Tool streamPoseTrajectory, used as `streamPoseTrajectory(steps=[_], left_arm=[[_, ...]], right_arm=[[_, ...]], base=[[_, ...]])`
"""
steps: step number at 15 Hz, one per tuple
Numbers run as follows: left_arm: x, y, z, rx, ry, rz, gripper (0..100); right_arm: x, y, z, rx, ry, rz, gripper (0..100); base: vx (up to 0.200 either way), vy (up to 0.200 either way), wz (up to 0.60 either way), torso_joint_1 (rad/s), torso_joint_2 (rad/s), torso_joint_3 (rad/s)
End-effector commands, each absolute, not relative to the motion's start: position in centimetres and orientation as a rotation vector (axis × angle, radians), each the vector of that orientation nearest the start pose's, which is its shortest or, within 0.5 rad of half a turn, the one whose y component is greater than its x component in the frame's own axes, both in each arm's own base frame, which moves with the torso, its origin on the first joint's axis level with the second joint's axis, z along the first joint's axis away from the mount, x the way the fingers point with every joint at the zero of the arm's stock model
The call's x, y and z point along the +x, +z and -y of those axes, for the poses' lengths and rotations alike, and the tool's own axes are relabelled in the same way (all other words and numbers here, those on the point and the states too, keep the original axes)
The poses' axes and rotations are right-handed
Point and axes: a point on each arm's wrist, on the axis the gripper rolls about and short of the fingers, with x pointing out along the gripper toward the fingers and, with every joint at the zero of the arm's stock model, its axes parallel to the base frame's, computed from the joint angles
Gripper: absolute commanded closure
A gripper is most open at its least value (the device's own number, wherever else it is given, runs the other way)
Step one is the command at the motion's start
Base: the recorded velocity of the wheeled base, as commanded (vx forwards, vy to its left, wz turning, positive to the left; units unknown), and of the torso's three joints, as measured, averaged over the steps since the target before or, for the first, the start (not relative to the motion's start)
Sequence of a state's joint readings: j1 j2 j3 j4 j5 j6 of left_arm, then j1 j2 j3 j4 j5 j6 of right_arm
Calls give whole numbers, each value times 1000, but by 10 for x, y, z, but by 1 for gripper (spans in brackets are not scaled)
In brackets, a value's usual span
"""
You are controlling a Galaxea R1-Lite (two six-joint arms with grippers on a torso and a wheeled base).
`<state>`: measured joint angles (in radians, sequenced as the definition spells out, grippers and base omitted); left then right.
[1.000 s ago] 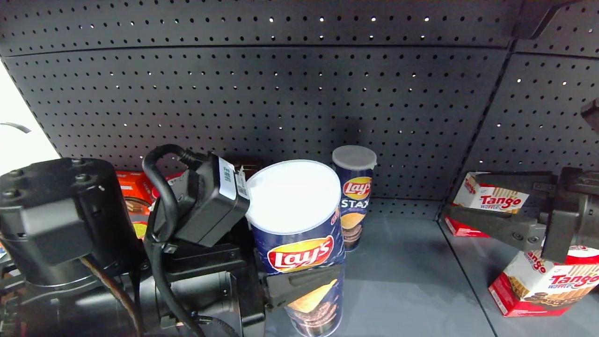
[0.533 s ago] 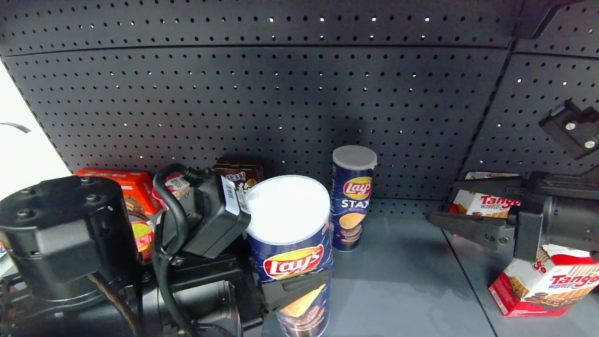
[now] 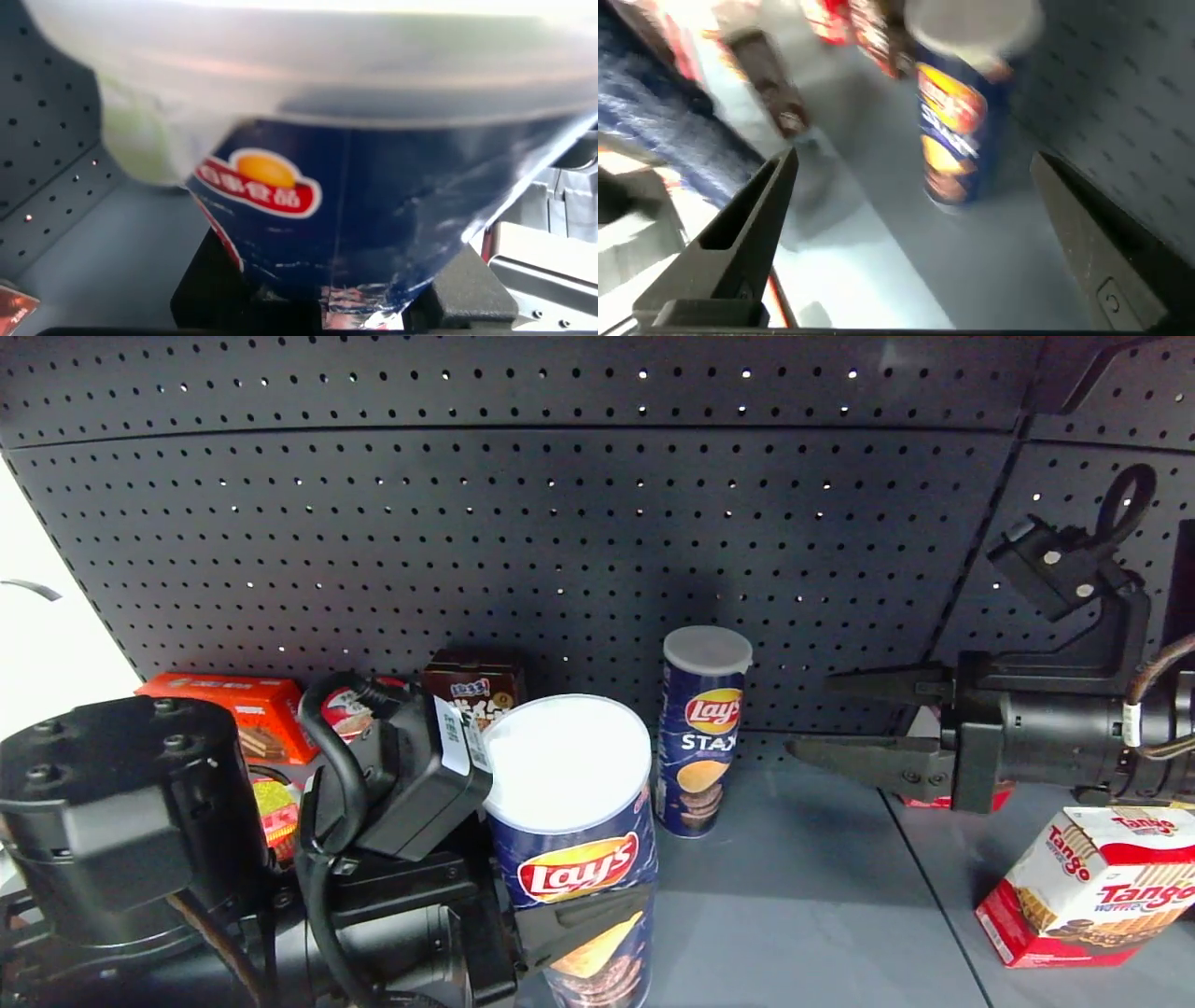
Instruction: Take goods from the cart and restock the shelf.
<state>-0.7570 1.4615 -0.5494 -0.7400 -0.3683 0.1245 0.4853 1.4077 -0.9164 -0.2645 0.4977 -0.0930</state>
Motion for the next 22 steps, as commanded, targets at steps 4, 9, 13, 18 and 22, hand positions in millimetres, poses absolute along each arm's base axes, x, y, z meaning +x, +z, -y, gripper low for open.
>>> streamPoseTrajectory(steps=[4, 9, 13, 18, 22], left_arm=[[164, 191, 167, 144, -1133, -100, 100], [164, 188, 166, 146, -1132, -109, 100], [164, 189, 166, 146, -1131, -108, 100], [164, 189, 166, 146, -1131, -108, 100], [164, 188, 166, 144, -1131, -110, 100]], right_arm=[[248, 219, -114, -144, 1110, -162, 0], [263, 208, -114, -148, 1135, -166, 0], [272, 203, -119, -149, 1139, -174, 0], [288, 193, -128, -165, 1151, -191, 0], [303, 182, -130, -171, 1143, -213, 0]], base=[[0, 0, 0, 0, 0, 0], [0, 0, 0, 0, 0, 0], [0, 0, 0, 0, 0, 0], [0, 0, 0, 0, 0, 0], [0, 0, 0, 0, 0, 0]])
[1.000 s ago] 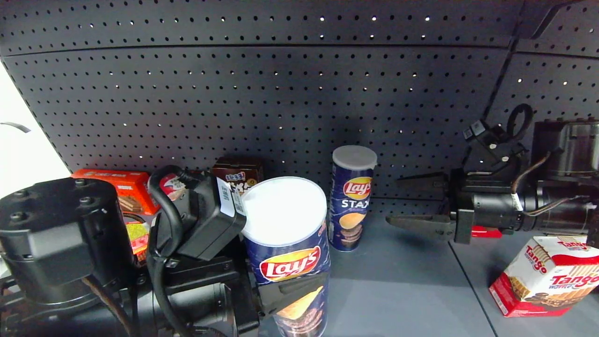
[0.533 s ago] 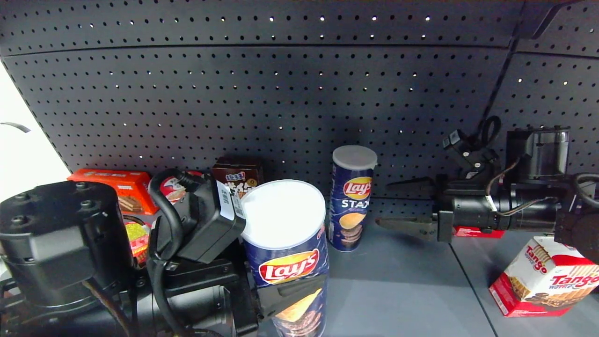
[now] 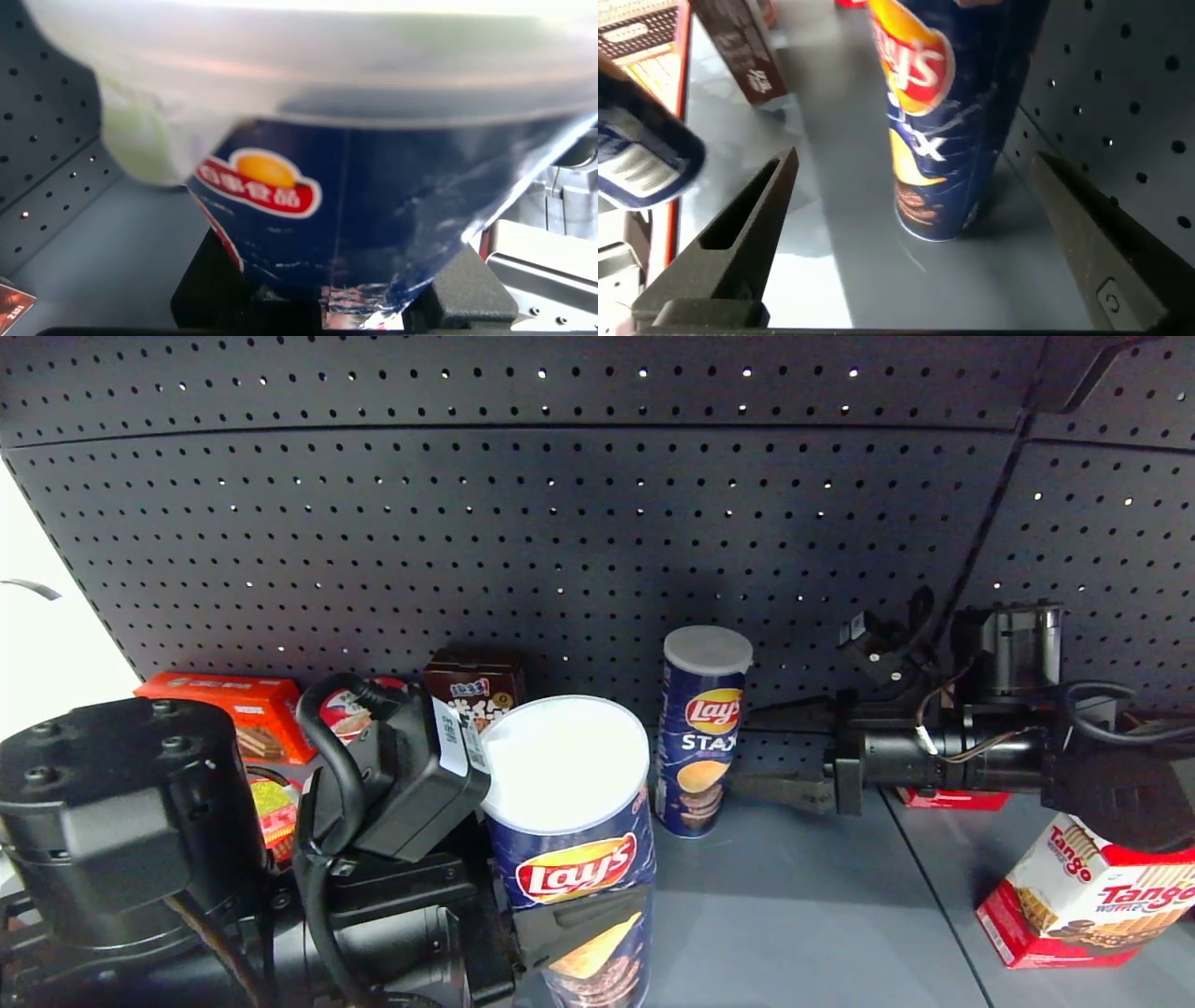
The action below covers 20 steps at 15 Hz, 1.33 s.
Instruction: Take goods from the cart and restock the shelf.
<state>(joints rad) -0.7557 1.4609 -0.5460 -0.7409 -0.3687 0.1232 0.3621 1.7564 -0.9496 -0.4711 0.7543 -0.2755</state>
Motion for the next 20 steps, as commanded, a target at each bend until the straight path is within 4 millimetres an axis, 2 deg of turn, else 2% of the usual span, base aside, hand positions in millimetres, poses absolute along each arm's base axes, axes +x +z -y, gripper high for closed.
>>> streamPoseTrajectory(steps=[1, 2, 7, 14, 20], left_arm=[[164, 188, 166, 145, -1131, -112, 100], [164, 188, 166, 145, -1133, -112, 100], [165, 188, 166, 145, -1131, -112, 100], [165, 188, 166, 145, -1130, -114, 100], [163, 183, 164, 148, -1129, -130, 100]], right_arm=[[305, 180, -131, -170, 1140, -216, 0], [312, 177, -133, -169, 1140, -221, 0], [319, 165, -145, -177, 1172, -244, 0], [334, 158, -159, -186, 1192, -238, 0], [335, 154, -170, -189, 1211, -244, 0]], base=[[0, 0, 0, 0, 0, 0], [0, 0, 0, 0, 0, 0], [0, 0, 0, 0, 0, 0], [0, 0, 0, 0, 0, 0], [0, 0, 0, 0, 0, 0]])
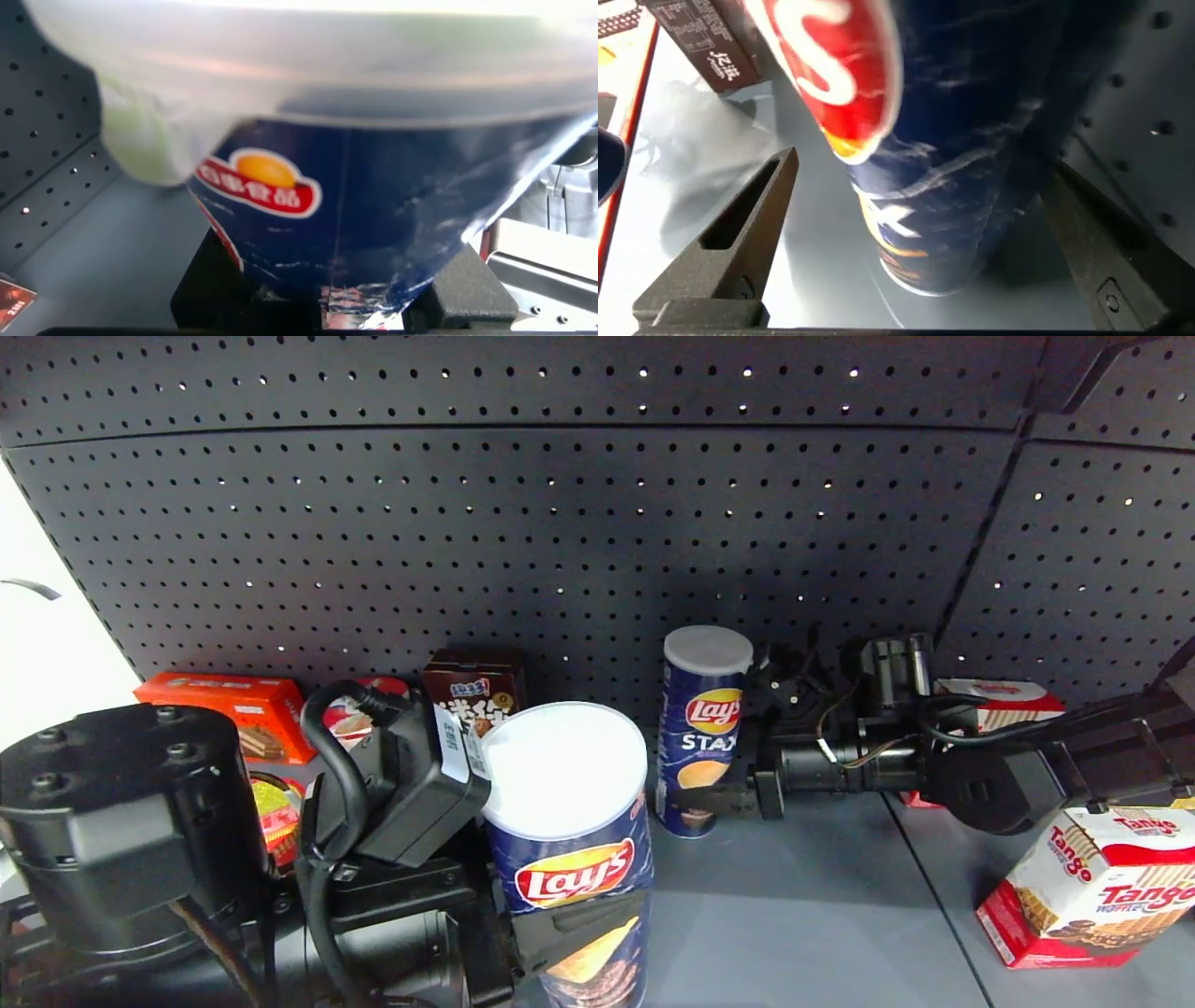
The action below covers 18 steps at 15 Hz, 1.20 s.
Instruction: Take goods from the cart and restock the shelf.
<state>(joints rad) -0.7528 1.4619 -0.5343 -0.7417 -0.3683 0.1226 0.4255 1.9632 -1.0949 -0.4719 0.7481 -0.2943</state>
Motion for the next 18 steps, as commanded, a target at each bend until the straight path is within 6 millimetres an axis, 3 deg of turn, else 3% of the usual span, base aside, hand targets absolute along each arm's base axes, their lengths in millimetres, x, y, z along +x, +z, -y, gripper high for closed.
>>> streamPoseTrajectory(steps=[1, 2, 3, 6, 8, 13, 15, 18], left_arm=[[162, 183, 163, 149, -1129, -133, 100], [162, 181, 163, 150, -1129, -139, 100], [161, 180, 162, 150, -1129, -142, 100], [161, 181, 162, 149, -1129, -136, 100], [160, 182, 160, 148, -1126, -131, 100], [158, 184, 159, 147, -1121, -122, 100], [159, 184, 159, 147, -1120, -122, 100], [159, 184, 159, 148, -1118, -124, 100]], right_arm=[[334, 153, -172, -191, 1216, -245, 0], [333, 153, -173, -190, 1219, -246, 0], [331, 154, -175, -194, 1219, -245, 100], [322, 151, -174, -207, 1180, -270, 100], [302, 153, -168, -206, 1187, -290, 100], [227, 157, -132, -217, 1149, -340, 100], [208, 155, -127, -226, 1167, -338, 100], [201, 154, -131, -230, 1164, -298, 100]], base=[[0, 0, 0, 0, 0, 0], [0, 0, 0, 0, 0, 0], [0, 0, 0, 0, 0, 0], [0, 0, 0, 0, 0, 0], [0, 0, 0, 0, 0, 0], [0, 0, 0, 0, 0, 0], [0, 0, 0, 0, 0, 0], [0, 0, 0, 0, 0, 0]])
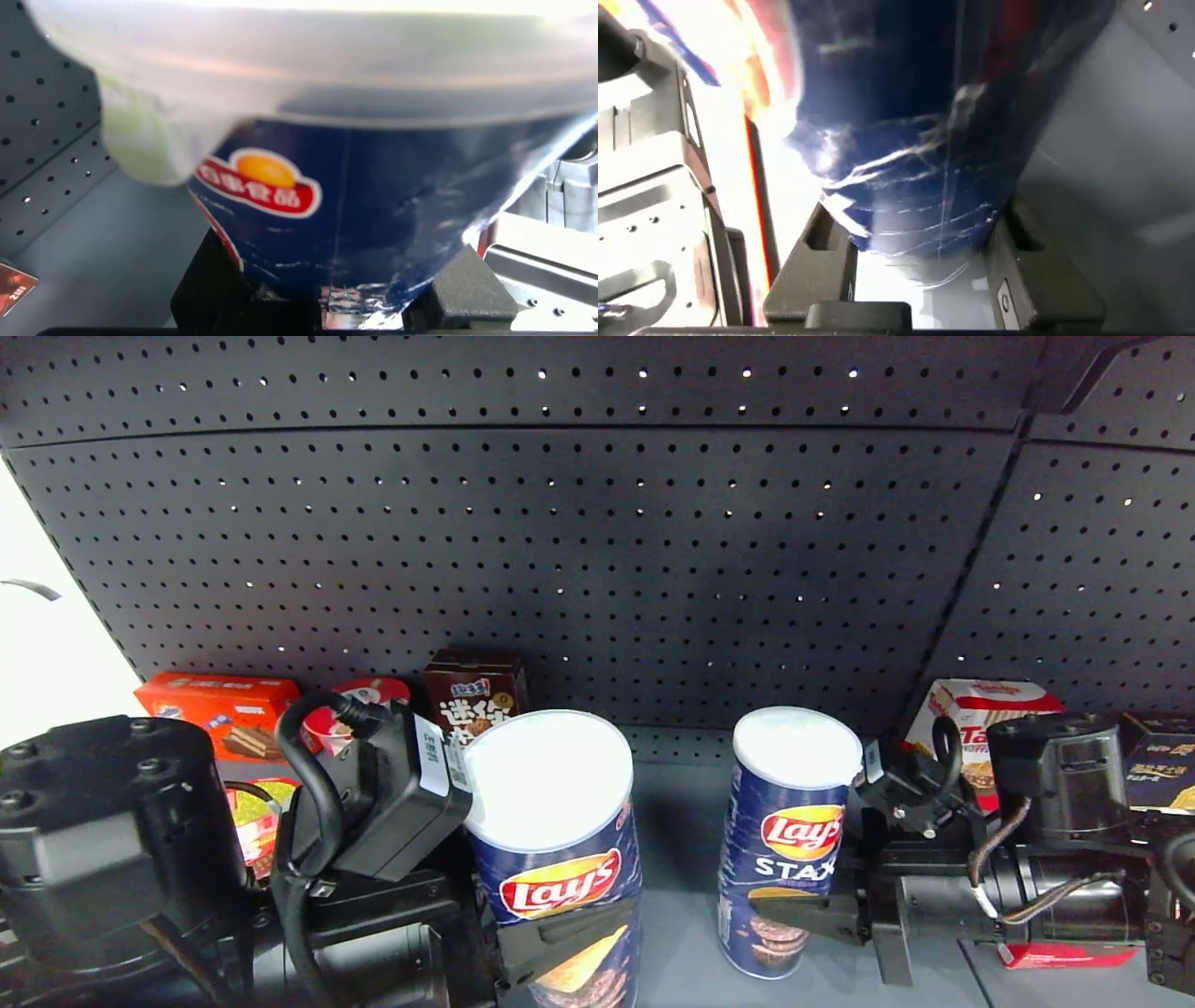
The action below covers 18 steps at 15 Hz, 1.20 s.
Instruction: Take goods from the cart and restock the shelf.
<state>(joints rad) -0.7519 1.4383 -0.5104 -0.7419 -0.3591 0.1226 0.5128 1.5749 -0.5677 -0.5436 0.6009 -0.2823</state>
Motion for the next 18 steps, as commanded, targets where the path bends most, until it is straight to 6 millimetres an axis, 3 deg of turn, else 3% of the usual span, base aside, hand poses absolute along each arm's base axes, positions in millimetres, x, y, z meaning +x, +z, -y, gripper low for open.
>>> streamPoseTrajectory(steps=[1, 6, 18], left_arm=[[159, 184, 159, 148, -1118, -124, 100], [159, 186, 158, 146, -1104, -119, 100], [160, 185, 157, 128, -1098, -133, 100]], right_arm=[[201, 154, -131, -230, 1164, -298, 100], [196, 156, -148, -190, 1186, -285, 100], [183, 136, -150, -198, 1224, -349, 100]], base=[[0, 0, 0, 0, 0, 0], [0, 0, 0, 0, 0, 0], [0, 0, 0, 0, 0, 0]])
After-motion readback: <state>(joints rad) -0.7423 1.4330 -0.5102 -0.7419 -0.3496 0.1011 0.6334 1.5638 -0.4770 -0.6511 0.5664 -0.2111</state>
